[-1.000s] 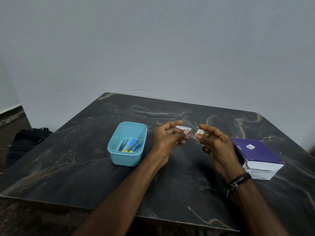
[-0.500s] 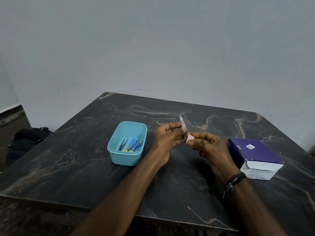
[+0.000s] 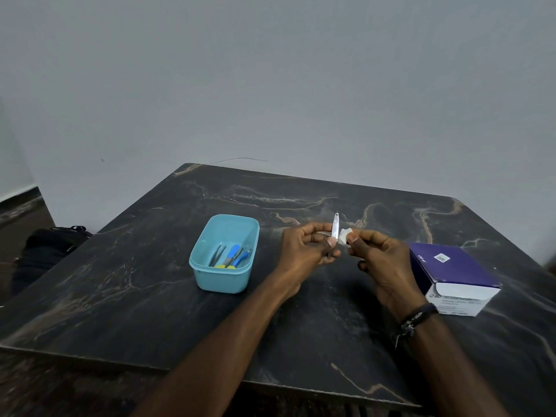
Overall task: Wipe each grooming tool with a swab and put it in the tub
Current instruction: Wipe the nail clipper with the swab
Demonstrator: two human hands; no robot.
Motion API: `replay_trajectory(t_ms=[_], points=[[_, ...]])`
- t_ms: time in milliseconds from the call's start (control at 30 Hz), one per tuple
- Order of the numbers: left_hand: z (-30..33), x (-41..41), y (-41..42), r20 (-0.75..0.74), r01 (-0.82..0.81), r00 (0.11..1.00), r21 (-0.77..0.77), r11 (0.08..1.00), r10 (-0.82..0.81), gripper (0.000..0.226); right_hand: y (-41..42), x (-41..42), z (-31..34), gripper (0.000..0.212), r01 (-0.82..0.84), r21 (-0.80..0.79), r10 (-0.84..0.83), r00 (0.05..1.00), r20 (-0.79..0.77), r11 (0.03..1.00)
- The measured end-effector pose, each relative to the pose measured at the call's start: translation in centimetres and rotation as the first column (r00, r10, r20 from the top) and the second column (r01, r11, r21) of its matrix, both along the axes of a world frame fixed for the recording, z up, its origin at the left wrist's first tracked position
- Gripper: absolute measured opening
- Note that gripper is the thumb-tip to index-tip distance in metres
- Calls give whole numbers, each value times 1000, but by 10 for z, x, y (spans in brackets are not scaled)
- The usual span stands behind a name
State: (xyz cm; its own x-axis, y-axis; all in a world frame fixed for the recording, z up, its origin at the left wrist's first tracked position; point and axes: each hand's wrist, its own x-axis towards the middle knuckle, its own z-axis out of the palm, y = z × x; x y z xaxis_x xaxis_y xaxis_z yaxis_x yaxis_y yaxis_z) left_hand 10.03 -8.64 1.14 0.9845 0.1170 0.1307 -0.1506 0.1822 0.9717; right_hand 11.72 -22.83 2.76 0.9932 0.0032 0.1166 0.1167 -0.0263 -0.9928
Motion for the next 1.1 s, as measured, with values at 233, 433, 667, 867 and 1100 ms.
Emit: replay_trajectory(t_ms=[233, 433, 667, 867, 1100], points=[[-5, 2, -2, 55, -4, 998, 71, 998, 0, 25, 1, 0, -2, 12, 21, 3, -21, 999, 30, 1000], [-8, 2, -3, 102, -6, 995, 104, 995, -5, 29, 4, -1, -1, 14, 3, 13, -3, 1000, 29, 1000], [-8, 1, -1, 162, -22, 987, 227, 974, -15, 47, 1, -2, 0, 25, -42, 10, 43, 999, -16, 999], [-8, 0, -1, 132, 31, 989, 231, 973, -62, 56, 0, 2, -1, 28, -6, 125, 12, 999, -47, 992], [-6, 0, -1, 113, 3, 993, 170, 985, -22, 55, 0, 2, -1, 29, -72, 124, 85, 992, -98, 990]])
